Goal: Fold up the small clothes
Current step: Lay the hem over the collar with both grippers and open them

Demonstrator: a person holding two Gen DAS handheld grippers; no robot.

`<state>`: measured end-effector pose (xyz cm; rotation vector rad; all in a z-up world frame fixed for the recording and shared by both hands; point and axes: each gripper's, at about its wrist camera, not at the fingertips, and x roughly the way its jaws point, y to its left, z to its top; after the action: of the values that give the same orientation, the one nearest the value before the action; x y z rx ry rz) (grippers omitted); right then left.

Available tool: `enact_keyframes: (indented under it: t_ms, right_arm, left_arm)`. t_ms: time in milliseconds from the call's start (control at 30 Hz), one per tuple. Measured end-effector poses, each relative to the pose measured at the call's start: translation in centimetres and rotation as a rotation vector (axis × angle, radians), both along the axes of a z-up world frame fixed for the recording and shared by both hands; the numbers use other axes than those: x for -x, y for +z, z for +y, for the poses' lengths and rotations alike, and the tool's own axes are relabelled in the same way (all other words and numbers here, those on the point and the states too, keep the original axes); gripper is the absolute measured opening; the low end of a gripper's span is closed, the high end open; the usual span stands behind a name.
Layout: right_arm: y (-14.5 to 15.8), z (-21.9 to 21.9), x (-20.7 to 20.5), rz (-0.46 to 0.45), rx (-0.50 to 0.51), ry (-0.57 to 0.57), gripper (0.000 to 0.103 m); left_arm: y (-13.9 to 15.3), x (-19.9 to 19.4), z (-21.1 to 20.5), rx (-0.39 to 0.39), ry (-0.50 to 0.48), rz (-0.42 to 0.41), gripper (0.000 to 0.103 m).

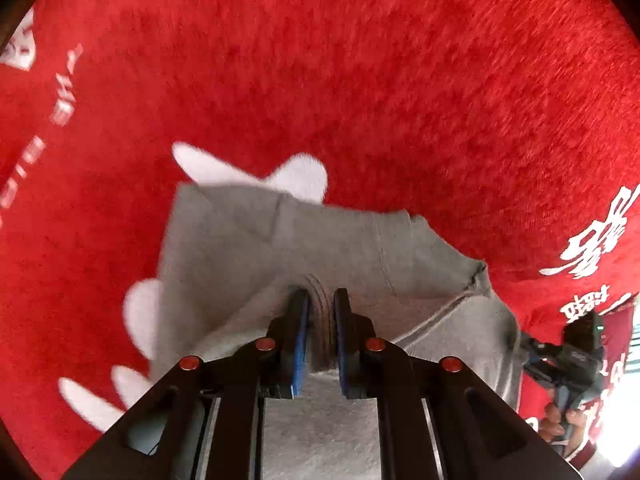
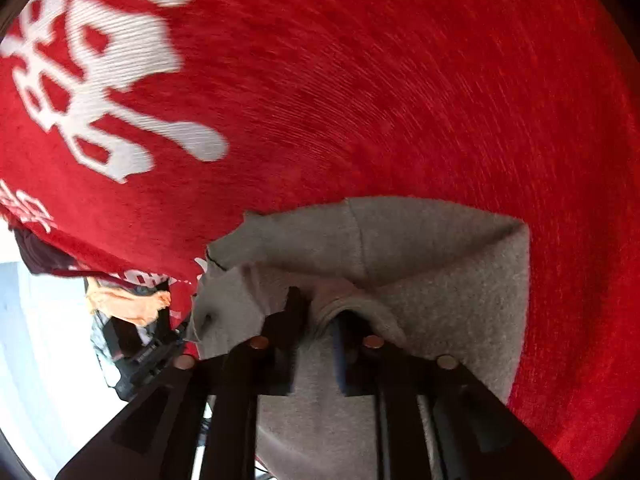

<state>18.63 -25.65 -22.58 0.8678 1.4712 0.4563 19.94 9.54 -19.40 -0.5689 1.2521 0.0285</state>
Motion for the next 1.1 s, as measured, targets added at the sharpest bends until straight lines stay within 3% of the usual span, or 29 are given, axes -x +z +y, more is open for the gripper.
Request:
enact_keyframes:
  t_ms: [33,67,100,267,367,500,533,567,600,733,800,900,933,1033,1100]
  right_arm:
    - [0.9,-0.1,-0.2,-0.026,0.018,0.004,0.038]
    - [1.5,-0.2,-0.2,-0.042,0.031,-0.001,0.052]
    - [2.3,-0.6,-0.3,-0.066,0.046,-0.015,0.057]
    - [4.8,-1.6,-0.5,-0.124,0.174,0.017,0.059]
    - [3.7,-1.1,-0.8,-0.109,0.219,0.093,0.059]
    - [1.5,0.3,-1.8,-0.079,0.204,0.134,0.057]
    - [0.8,0.9,-2.1,-0.062,0.213,0.150,0.045]
    - [0.4,1.3,-2.2,-0.052,0.224,0.165,0.012]
    - [0.2,1.8,-2.4,-0.047,0.238,0.182,0.007]
    - [2.2,2.7,-2.9,-0.157,0.275,0.213,0.007]
    - [1.5,2.8,-3.4,-0.144,0.294,0.227,0.007]
    - [-0.3,2.5,-3.6,-0.099,0.346,0.239,0.008]
    - [-0.4,2.4,-3.4,-0.098,0.356,0.227,0.013]
    - [0.9,1.8,-2.6,-0.115,0.405,0.207,0.048]
    - [2.2,1.1,-1.4,-0.128,0.382,0.206,0.050]
  left_arm:
    - [0.6,0.0,0.2,-0.014,0.003,-0.002,0.050]
    - [1.3,0.2,0.4,-0.038,0.016,-0.006,0.070]
    - [2.1,0.4,0.6,-0.083,0.034,-0.018,0.088]
    - [3.4,0.7,0.5,-0.142,-0.004,-0.019,0.088]
    - [1.4,-0.1,-1.4,-0.191,-0.103,0.035,0.088]
    - [-1.2,-2.1,-3.1,-0.217,-0.138,0.075,0.088]
    - [-1.9,-2.7,-3.4,-0.229,-0.135,0.085,0.086]
    - [-2.3,-3.0,-3.5,-0.238,-0.125,0.094,0.083]
    - [-2.6,-3.4,-3.6,-0.244,-0.112,0.103,0.080]
    - [-2.7,-4.3,-3.3,-0.308,-0.085,0.091,0.080]
    - [-3.0,-4.7,-2.8,-0.356,-0.075,0.101,0.080]
    - [-2.7,-4.6,-2.1,-0.360,-0.054,0.110,0.080]
    - [-2.3,-4.3,-2.0,-0.378,-0.058,0.107,0.080]
    - [-0.5,-2.9,-1.8,-0.411,-0.092,0.095,0.080]
    - [0.7,-1.2,-1.4,-0.404,-0.107,0.090,0.080]
